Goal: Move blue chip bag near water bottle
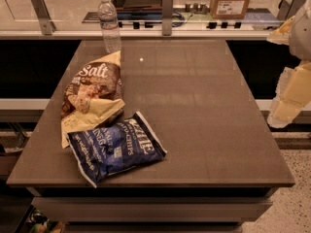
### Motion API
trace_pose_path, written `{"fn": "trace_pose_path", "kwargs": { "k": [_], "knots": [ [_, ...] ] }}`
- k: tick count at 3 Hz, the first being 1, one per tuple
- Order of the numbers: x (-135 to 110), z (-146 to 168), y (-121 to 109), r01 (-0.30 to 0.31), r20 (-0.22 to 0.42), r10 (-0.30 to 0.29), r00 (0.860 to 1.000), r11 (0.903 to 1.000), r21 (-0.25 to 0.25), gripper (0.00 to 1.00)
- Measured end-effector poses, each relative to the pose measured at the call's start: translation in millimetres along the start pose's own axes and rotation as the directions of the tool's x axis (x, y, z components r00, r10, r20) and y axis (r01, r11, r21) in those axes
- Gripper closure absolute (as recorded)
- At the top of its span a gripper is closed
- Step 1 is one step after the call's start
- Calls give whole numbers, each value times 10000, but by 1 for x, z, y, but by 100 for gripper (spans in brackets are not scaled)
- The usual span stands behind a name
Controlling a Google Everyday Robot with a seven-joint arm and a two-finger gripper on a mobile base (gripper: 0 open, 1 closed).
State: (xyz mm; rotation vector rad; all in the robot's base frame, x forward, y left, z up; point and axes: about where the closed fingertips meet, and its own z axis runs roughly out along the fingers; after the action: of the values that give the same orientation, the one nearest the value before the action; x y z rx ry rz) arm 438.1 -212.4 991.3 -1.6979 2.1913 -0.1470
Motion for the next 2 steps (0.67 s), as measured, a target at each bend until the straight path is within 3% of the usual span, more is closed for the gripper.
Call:
{"fn": "trace_pose_path", "kwargs": {
  "k": [1,2],
  "knots": [
    [-1,-1,0,14,33,-14,10000,10000,23,0],
    [-15,4,8,337,699,-327,9970,9993,-135,0]
  ]
}}
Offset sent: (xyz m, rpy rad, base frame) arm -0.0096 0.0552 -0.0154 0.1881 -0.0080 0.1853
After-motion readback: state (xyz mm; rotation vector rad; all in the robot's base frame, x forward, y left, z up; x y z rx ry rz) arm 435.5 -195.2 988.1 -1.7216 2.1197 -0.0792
